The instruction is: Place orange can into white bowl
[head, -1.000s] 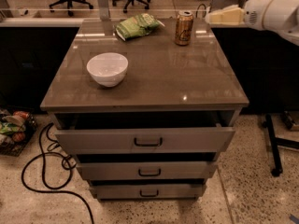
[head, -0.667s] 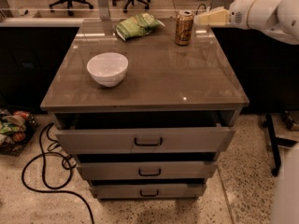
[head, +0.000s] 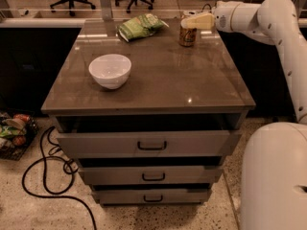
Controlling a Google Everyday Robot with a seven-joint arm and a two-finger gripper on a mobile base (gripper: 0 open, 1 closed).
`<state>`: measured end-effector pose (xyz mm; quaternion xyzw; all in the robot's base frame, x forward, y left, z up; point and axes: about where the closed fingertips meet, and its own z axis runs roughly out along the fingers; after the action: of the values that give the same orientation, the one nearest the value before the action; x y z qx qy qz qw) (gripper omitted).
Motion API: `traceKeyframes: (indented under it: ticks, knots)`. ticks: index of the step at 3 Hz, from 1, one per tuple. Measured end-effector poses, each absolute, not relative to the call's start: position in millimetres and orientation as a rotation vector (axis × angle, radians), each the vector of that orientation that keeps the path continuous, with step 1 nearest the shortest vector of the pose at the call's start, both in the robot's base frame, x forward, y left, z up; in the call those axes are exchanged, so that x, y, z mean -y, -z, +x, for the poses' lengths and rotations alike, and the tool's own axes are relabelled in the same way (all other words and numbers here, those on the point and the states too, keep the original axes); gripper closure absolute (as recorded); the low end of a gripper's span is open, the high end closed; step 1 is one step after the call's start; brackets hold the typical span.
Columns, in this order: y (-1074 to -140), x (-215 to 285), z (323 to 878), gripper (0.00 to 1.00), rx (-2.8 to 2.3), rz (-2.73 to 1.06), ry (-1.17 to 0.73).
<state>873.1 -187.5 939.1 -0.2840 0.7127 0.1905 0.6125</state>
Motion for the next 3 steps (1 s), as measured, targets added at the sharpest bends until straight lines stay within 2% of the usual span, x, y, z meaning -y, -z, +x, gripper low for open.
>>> traceKeyframes:
  ticks: [3]
  knots:
    - [-898, 162, 904, 0.00, -1.660, -0.591, -0.542]
